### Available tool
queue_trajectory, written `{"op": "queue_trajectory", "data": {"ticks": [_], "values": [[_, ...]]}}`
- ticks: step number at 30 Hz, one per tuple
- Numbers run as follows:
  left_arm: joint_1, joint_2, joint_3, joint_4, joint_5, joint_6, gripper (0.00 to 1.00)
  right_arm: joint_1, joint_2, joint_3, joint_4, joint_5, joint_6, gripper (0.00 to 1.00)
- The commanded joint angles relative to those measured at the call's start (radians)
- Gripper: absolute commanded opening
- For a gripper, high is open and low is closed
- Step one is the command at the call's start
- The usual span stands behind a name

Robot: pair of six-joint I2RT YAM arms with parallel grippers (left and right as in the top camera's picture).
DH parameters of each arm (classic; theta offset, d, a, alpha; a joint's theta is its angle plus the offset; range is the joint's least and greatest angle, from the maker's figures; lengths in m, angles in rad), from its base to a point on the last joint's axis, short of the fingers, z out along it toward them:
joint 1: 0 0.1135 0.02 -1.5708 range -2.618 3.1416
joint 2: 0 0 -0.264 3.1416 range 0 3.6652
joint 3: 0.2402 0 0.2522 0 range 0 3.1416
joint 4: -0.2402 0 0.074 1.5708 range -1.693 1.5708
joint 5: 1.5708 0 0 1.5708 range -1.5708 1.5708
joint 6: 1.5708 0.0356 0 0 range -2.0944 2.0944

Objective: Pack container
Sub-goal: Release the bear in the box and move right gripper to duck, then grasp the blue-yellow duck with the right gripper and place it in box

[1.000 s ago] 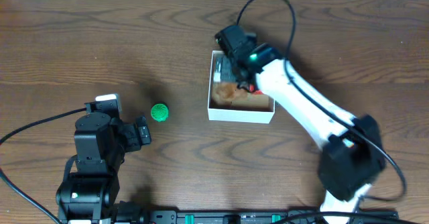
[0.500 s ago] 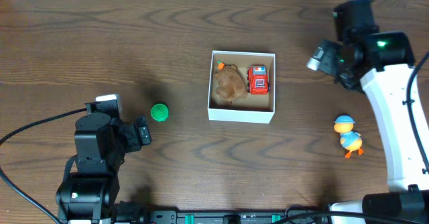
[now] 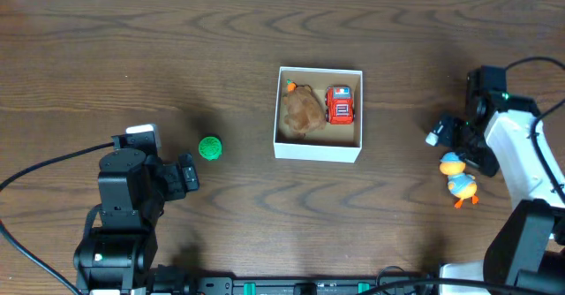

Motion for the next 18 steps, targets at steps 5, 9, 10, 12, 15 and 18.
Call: {"op": "queue_trajectory", "data": {"ticks": [5, 9, 10, 12, 15, 18], "values": [[0.004, 0.0, 0.018, -0.003, 0.007, -0.009, 0.98, -0.025, -0.004, -0.168, 0.244, -0.012, -0.072, 0.93], [0.004, 0.0, 0.018, -0.003, 0.007, -0.009, 0.98, -0.024, -0.004, -0.235, 0.358, -0.032, -0.091, 0.77], [0.004, 0.0, 0.018, -0.003, 0.007, -0.009, 0.98, -0.024, -0.004, -0.245, 0.373, -0.034, -0.092, 0.66], [0.004, 0.0, 0.018, -0.003, 0.007, -0.009, 0.98, -0.024, -0.004, -0.257, 0.385, -0.035, -0.094, 0.39], [0.004, 0.0, 0.018, -0.003, 0.007, -0.009, 0.98, -0.024, -0.004, -0.256, 0.387, -0.035, -0.095, 0.16], [0.004, 0.0, 0.018, -0.003, 0.007, -0.009, 0.98, -0.022, -0.01, -0.253, 0.386, -0.042, -0.105, 0.03]]}}
